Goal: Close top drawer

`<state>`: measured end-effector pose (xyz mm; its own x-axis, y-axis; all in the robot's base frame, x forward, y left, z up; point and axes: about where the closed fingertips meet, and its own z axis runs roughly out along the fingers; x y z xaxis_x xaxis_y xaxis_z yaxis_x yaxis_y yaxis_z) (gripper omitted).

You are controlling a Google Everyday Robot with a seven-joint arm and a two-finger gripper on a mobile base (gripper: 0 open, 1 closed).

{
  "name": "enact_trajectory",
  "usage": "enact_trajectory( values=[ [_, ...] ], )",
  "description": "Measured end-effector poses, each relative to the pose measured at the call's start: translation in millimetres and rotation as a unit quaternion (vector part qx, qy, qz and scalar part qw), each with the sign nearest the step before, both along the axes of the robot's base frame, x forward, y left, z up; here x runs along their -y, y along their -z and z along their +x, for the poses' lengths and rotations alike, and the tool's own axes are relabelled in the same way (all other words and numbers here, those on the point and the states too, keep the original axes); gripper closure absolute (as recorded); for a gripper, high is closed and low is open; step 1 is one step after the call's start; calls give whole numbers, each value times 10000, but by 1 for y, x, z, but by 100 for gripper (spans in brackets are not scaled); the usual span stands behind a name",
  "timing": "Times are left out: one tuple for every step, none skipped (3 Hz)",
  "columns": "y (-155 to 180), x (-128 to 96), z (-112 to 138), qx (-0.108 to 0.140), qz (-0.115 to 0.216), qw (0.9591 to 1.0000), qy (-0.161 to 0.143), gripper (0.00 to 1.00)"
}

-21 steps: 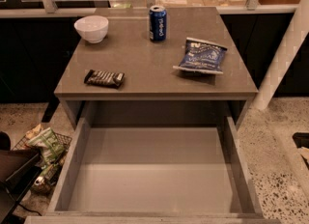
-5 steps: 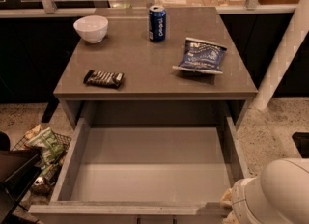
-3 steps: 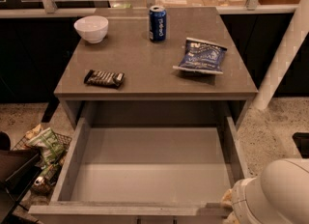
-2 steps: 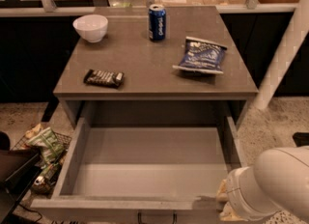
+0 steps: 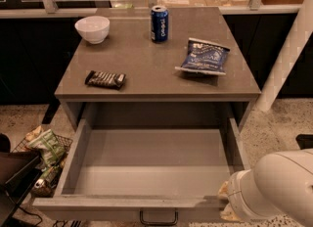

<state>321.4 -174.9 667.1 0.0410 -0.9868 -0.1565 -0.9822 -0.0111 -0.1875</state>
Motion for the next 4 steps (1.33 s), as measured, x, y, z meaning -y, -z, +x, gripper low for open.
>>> enact_trajectory(
  values=[
    [-3,0,0,1,0,10000,-1,100],
    [0,-5,15,28,-46,9999,-107,100],
    [-2,-5,15,29,-46,9999,-106,100],
    [-1,-10,29,44,-73,9998,-205,100]
  ],
)
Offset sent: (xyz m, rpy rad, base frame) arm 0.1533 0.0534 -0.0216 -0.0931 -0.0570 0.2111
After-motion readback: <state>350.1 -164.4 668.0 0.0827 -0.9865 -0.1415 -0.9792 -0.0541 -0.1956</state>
